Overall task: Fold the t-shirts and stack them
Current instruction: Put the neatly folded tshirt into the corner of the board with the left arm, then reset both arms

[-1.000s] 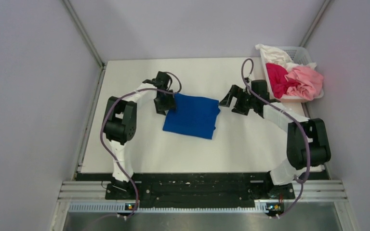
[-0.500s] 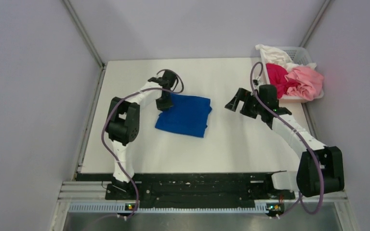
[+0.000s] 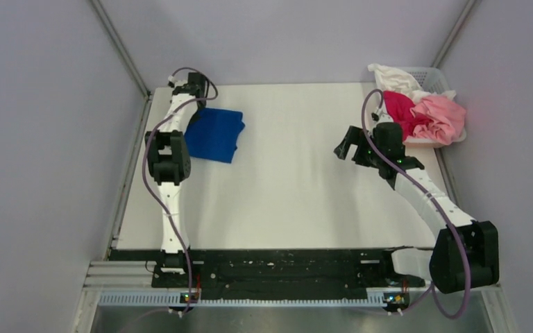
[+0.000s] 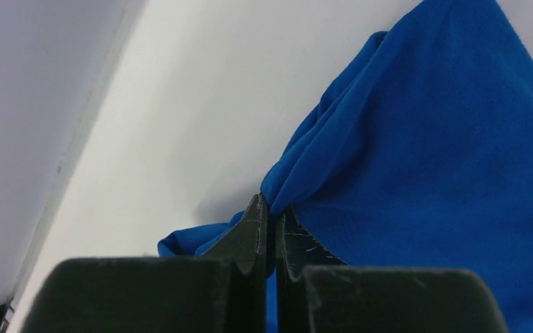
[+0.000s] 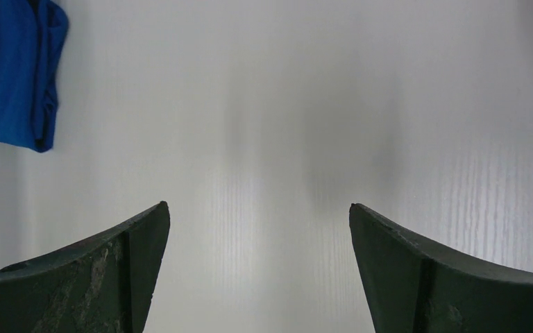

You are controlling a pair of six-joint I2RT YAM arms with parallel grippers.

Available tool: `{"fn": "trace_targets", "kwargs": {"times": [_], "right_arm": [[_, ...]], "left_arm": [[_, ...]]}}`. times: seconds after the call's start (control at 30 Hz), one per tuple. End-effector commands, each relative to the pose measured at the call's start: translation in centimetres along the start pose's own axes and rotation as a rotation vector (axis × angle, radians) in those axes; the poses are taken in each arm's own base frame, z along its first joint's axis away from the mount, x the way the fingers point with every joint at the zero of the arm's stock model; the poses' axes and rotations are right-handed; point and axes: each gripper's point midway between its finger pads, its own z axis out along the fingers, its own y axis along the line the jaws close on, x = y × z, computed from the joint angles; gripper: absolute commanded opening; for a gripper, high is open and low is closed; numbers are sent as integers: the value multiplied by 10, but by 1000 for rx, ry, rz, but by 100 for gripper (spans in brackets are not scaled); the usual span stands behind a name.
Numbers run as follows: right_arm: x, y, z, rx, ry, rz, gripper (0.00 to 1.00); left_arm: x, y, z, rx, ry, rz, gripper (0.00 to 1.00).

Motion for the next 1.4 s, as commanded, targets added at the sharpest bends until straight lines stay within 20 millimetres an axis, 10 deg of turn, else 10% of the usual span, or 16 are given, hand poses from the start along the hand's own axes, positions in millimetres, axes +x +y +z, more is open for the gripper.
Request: {"fn": "trace_targets", "kwargs": {"times": [0.0,0.47,0.53,0.63,0.87,1.07,1.37], "right_arm": [[-17,-12,-4,67,-82,-37,99],[-15,-14,2,75,-73,-28,99],[-16,-13,0,71,-76,-28,99],[-19,-13,-3,74,-90,-17,99],[-17,-13,-13,82,-123,72,99],[3,-19,-34,99,-107,97,99],[42,-43,-63,156,-155,177,99]], "left_arm": [[-52,27,16,-58,-90,-36,0],[-90,102,65,-112,-119,-186,0],[-98,106,60,-104,-140,-180,23],[-121,110,37,-57,-193,-180,95],[-153,110,-82,231,-284,-283,99],[-90,75,-180,560,-280,-275,99],[132,7,-259,1026,-116,-162,99]]}}
